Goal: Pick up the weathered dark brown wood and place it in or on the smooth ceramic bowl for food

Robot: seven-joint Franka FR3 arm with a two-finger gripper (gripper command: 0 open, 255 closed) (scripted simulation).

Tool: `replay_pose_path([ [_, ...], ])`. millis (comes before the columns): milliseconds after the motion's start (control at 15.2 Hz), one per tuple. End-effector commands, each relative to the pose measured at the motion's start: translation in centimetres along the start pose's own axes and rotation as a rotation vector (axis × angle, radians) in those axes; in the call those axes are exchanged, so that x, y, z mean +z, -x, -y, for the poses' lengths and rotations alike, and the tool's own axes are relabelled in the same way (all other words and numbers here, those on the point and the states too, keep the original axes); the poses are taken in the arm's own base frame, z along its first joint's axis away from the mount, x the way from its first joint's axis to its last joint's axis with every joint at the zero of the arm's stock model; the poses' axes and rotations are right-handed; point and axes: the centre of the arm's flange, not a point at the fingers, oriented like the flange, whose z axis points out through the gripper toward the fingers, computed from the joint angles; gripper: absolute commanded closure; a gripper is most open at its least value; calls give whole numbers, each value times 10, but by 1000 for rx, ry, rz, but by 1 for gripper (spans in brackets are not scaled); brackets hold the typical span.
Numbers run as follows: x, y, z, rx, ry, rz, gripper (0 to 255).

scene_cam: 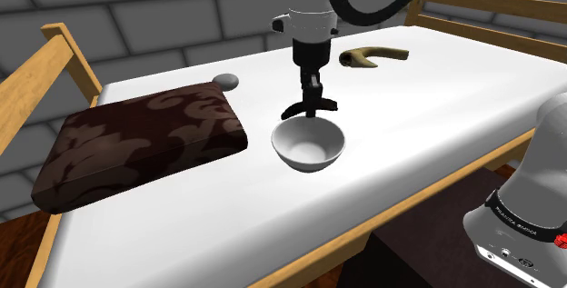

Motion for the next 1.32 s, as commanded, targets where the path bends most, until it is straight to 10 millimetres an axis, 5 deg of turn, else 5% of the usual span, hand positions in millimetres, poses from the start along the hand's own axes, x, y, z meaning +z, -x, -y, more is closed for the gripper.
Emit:
replay_pose_path([
  [0,8,2,4,1,0,0,255],
  [792,74,2,6,1,0,0,255],
  [1254,74,2,6,1,0,0,255],
])
